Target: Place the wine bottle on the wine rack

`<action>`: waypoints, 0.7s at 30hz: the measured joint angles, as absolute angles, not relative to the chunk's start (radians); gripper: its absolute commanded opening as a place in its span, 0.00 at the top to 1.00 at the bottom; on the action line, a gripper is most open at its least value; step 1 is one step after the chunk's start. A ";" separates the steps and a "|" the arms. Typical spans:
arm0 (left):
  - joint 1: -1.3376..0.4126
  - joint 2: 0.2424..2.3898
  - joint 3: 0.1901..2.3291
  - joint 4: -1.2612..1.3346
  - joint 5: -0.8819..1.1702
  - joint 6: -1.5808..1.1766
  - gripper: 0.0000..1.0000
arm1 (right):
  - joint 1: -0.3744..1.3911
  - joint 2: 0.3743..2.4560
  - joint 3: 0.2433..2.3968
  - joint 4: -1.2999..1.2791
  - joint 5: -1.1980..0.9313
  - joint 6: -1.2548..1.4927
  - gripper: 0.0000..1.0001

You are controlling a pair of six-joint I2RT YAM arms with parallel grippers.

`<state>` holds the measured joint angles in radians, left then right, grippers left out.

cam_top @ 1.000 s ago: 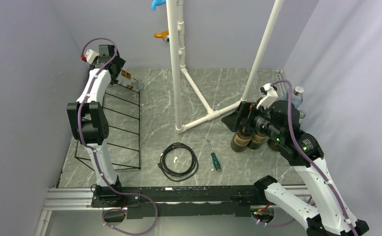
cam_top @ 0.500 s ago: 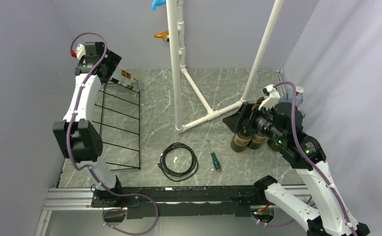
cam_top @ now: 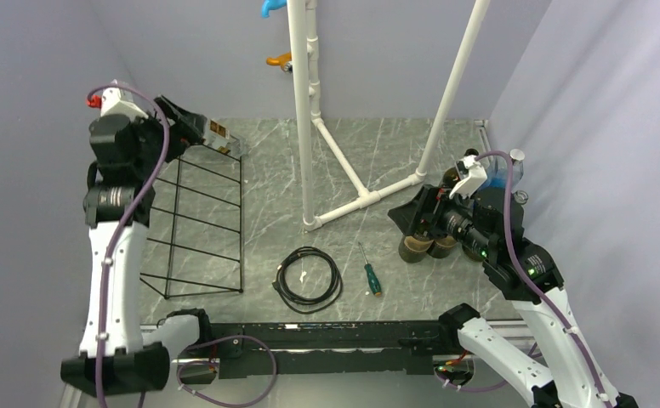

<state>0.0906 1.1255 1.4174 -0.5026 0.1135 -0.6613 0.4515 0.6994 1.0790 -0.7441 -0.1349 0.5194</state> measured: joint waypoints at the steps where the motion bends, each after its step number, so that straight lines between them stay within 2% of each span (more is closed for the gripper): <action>1: 0.090 1.093 1.387 -0.492 0.137 -0.640 0.00 | 0.451 0.700 1.079 -0.748 -0.129 0.519 0.00; 8: 0.063 0.897 1.196 -0.413 0.247 -0.437 0.01 | 0.451 0.699 1.079 -0.773 -0.051 0.516 0.00; 15: -0.238 0.765 1.057 -0.327 0.215 -0.169 0.01 | 0.451 0.689 1.086 -0.837 0.128 0.532 0.01; 19: -0.318 0.667 0.948 -0.282 0.253 -0.088 0.00 | 0.451 0.685 1.096 -0.875 0.225 0.552 0.01; 21: -0.345 0.641 0.925 -0.262 0.281 -0.068 0.00 | 0.451 0.673 1.096 -0.885 0.262 0.553 0.05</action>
<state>-0.3450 0.6411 0.9249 -0.2623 0.2806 -0.0681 0.4515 0.6735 1.0958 -0.8848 0.2619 0.5533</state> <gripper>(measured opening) 0.995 0.990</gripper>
